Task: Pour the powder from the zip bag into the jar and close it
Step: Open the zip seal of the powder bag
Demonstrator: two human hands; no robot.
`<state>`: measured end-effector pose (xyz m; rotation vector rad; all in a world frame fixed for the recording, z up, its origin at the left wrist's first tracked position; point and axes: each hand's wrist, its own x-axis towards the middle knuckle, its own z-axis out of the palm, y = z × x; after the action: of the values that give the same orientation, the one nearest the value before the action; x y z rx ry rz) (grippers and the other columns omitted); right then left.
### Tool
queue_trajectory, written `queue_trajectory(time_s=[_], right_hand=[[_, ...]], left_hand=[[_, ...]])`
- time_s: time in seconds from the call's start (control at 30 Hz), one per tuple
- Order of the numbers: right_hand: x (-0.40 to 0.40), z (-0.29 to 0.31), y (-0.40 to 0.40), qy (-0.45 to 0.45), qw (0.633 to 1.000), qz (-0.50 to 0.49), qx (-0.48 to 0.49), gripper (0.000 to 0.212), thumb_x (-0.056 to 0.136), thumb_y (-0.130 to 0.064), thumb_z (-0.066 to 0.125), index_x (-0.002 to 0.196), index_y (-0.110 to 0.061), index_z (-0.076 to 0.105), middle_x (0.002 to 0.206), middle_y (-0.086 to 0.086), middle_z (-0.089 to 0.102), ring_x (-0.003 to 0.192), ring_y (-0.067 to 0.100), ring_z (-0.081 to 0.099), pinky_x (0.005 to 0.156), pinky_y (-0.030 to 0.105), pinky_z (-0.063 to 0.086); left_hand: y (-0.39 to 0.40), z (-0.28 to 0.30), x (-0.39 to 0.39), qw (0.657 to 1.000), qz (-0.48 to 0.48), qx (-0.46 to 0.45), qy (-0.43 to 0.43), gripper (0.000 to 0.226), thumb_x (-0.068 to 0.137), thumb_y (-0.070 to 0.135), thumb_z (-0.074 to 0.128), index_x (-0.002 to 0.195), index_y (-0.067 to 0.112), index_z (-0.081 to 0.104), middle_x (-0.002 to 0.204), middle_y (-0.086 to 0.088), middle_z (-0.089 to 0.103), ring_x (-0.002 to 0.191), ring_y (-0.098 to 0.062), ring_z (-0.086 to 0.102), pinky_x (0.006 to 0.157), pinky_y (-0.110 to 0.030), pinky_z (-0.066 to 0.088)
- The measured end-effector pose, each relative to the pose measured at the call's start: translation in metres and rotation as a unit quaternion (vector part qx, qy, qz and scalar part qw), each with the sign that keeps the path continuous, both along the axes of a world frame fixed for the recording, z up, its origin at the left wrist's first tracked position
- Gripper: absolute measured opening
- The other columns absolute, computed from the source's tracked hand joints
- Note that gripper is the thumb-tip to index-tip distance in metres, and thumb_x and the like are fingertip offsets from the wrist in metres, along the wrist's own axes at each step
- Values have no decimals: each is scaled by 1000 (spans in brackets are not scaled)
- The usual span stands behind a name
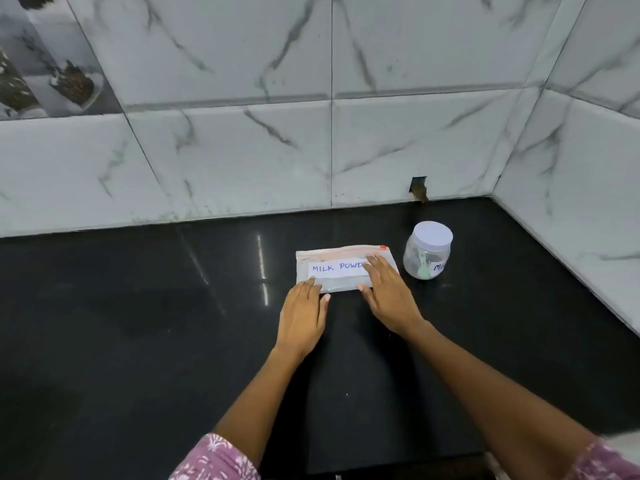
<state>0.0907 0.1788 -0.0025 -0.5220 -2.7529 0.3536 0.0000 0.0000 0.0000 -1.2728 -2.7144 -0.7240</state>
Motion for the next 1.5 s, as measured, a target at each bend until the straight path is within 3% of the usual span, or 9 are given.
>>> queue_trajectory(time_s=[0.13, 0.43, 0.7, 0.87, 1.0, 1.13, 1.27, 1.37, 1.5], right_hand=[[-26, 2, 18, -45, 999, 25, -6, 49, 100, -34, 41, 141, -5, 41, 151, 10, 37, 143, 23, 27, 118, 31, 16], [-89, 3, 53, -141, 989, 51, -12, 54, 99, -34, 44, 145, -8, 34, 155, 10, 29, 144, 24, 24, 118, 33, 19], [-79, 33, 45, 13, 997, 80, -11, 31, 97, -14, 50, 127, -9, 56, 122, 8, 57, 111, 20, 52, 91, 25, 40], [-37, 43, 22, 86, 987, 133, -8, 14, 90, -4, 61, 100, 0, 70, 97, 15, 67, 88, 29, 64, 68, 40, 55], [-23, 56, 22, 117, 982, 149, -14, 9, 83, 2, 68, 91, 1, 72, 88, 14, 69, 80, 29, 65, 62, 43, 55], [-14, 60, 6, 128, 982, 141, -6, 10, 80, 0, 72, 91, -1, 74, 88, 13, 71, 78, 27, 67, 63, 37, 58], [-15, 65, -20, 160, 976, 144, 33, 9, 80, -6, 74, 89, -3, 76, 85, 12, 72, 74, 25, 68, 62, 30, 56], [-20, 71, -36, 192, 969, 141, 69, 3, 82, -8, 73, 81, -5, 75, 81, 9, 72, 70, 23, 65, 56, 33, 53], [-24, 81, -48, 222, 961, 120, 112, 12, 80, -6, 73, 69, -6, 71, 75, 7, 69, 63, 24, 61, 49, 35, 47]], left_hand=[[19, 0, -19, 1000, 0, -11, -25, 39, 100, 27, 39, 132, 6, 52, 144, -10, 49, 135, -21, 40, 115, -28, 23], [50, -10, -54, 996, -22, -74, -34, 39, 95, 29, 47, 128, 10, 53, 139, -6, 53, 129, -20, 45, 108, -28, 30], [47, 32, -58, 997, -39, 57, -16, 40, 94, 22, 56, 131, 9, 56, 141, -5, 53, 129, -22, 48, 107, -25, 28], [20, 46, -69, 995, -80, 49, 38, 29, 85, 14, 70, 114, 9, 71, 122, -5, 68, 114, -28, 60, 99, -36, 44], [9, 67, -83, 995, -87, 54, 7, 18, 83, 13, 72, 101, 12, 76, 96, -3, 74, 90, -24, 64, 81, -34, 50], [2, 75, -75, 992, -99, 73, -44, 8, 82, 10, 72, 88, 10, 78, 80, -1, 73, 76, -22, 60, 67, -35, 50], [-2, 75, -60, 988, -110, 96, -58, 8, 81, 7, 72, 81, 12, 78, 70, 6, 67, 72, -15, 55, 62, -25, 44], [-3, 77, -53, 983, -107, 121, -87, 5, 80, 13, 75, 79, 17, 78, 66, 17, 61, 70, -6, 53, 62, -15, 40], [-3, 84, -47, 975, -87, 155, -135, 4, 78, 15, 78, 78, 18, 79, 67, 16, 65, 66, -1, 50, 60, -8, 35]])
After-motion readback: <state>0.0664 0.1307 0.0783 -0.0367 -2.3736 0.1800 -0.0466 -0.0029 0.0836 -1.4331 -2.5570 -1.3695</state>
